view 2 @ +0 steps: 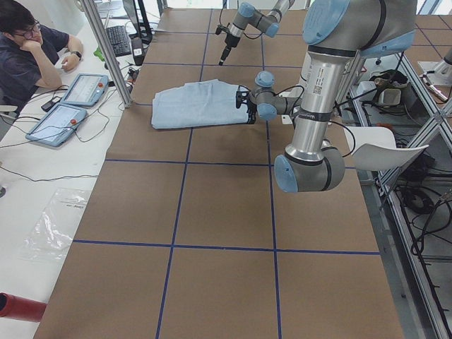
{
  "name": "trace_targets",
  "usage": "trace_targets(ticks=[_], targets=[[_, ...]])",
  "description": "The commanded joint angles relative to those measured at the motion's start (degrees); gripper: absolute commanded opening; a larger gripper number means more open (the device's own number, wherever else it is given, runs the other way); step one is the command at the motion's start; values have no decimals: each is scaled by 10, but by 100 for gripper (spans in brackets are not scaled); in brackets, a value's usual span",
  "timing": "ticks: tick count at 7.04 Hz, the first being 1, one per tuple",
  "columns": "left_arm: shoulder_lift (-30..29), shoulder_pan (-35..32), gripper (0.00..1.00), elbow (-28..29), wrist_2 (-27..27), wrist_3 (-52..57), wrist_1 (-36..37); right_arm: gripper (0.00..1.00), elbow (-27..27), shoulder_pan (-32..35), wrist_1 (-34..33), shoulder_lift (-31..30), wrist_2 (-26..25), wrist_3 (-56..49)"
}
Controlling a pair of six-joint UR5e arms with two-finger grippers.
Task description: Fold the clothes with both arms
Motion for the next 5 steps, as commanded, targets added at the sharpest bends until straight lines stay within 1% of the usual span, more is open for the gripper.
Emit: trace_targets(ticks=[1, 5], targets=[[-7, 10, 44, 3, 0, 0, 1, 100, 0, -3, 0, 0, -1, 0], [-6, 20, 44, 5, 1, 0, 1, 100, -4, -3, 0, 1, -2, 1]])
